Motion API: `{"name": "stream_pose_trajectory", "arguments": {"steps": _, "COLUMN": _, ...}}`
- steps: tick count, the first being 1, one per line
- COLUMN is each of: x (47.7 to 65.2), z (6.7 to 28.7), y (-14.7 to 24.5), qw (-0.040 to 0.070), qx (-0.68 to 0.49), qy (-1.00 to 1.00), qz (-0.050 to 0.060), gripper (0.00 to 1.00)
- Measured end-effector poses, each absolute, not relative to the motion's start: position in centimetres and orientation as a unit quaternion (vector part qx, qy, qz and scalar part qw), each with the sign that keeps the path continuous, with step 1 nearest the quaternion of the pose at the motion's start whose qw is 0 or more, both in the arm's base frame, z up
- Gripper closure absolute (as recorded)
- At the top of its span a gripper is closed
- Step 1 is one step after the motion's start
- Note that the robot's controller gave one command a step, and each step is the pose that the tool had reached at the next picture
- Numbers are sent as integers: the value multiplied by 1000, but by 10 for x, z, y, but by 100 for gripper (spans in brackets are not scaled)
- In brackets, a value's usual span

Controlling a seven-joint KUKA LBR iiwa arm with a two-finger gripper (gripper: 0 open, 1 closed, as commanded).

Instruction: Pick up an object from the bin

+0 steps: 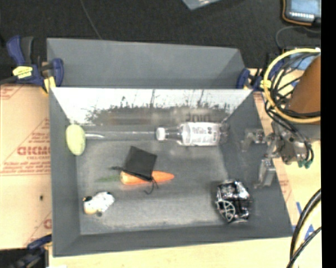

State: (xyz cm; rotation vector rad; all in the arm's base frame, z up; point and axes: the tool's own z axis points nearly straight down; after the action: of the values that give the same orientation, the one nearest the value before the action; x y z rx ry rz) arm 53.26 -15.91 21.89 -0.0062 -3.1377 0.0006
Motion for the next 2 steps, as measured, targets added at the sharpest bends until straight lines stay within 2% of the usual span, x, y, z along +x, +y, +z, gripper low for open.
{"name": "stream_pose_trajectory", "arguments": {"steps": 1, "x": 534, "z": 224, "y": -158, "qw": -2, "qx": 0, "qy": -1000, "qz": 1, "gripper": 0}}
{"name": "stream_pose_trajectory", "arguments": {"steps": 2, "x": 538, "z": 206, "y": -155, "qw": -4, "qx": -32, "qy": -999, "qz": 1, "gripper": 0}}
